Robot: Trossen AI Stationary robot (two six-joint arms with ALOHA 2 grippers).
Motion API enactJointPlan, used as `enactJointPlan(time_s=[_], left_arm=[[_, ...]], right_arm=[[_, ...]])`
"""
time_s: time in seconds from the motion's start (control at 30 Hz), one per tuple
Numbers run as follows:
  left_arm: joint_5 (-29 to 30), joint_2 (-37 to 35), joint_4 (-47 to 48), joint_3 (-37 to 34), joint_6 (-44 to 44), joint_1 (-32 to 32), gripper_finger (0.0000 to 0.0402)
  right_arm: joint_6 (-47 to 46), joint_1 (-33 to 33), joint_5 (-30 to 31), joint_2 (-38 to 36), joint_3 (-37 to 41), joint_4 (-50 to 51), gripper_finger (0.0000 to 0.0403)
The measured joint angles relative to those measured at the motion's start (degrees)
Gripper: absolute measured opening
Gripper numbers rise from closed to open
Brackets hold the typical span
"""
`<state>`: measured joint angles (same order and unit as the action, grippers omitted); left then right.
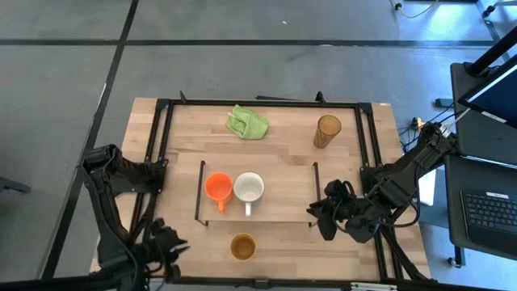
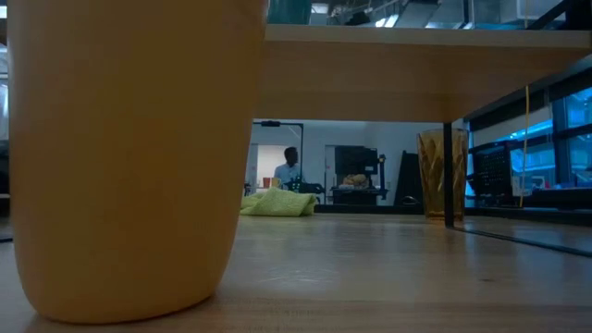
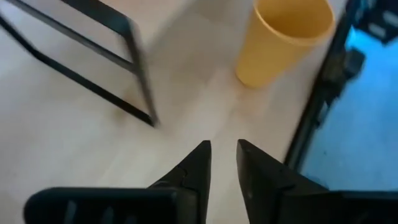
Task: Stack small to large cups/mugs on shelf
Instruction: Put the yellow cup on the shelf
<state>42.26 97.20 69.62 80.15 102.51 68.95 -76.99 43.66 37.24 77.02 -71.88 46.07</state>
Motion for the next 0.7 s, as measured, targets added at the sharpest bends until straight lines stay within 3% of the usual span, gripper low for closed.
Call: enactJointPlan(time_s=[0.33, 0.53, 0.7], left_arm=[[-1.59, 0.54, -8.49, 0.1, -6.81, -0.61, 0.011], [-2.59, 0.54, -23.35, 0.1, -24.1, -3.13, 0.0122], [-11.36, 0.58, -25.99, 1.2, -41.05, -8.65, 0.012]], right_arm=[[5.28, 0.33, -4.41, 5.71, -0.02, -14.38, 0.0107], [4.56, 0.66, -7.91, 9.24, -0.02, -18.24, 0.0107], [3.78, 0.66, -9.0, 10.09, -0.02, -18.57, 0.0107]])
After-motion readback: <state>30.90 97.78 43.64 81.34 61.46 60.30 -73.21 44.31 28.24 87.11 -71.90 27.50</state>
